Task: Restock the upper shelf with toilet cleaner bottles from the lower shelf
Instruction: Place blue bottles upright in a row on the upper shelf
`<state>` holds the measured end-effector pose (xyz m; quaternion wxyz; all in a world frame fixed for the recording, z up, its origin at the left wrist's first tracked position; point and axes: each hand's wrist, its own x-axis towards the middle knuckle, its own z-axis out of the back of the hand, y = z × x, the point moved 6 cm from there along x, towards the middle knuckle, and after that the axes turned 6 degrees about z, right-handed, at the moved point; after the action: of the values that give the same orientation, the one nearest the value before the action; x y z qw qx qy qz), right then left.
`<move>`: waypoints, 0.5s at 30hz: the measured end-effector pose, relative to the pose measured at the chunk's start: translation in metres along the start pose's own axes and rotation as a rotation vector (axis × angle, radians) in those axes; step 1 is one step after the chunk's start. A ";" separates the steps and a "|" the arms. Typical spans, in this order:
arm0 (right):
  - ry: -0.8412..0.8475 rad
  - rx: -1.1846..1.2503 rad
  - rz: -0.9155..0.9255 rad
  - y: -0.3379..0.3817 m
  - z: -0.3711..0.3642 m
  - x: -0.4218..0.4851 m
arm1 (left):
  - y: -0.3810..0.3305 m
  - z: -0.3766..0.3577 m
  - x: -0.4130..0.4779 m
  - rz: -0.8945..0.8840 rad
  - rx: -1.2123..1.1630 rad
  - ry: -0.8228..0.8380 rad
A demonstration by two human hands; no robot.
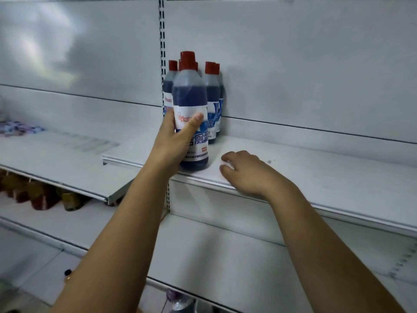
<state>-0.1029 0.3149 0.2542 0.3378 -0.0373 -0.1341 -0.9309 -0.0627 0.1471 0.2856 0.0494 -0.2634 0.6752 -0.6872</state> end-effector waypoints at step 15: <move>-0.010 0.057 -0.102 0.079 -0.029 0.069 | 0.003 0.088 0.090 0.058 -0.003 0.199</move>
<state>-0.1051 0.2059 0.2549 0.2904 -0.0254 -0.1640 -0.9424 -0.1031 0.0296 0.3049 0.0013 -0.1743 0.6850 -0.7074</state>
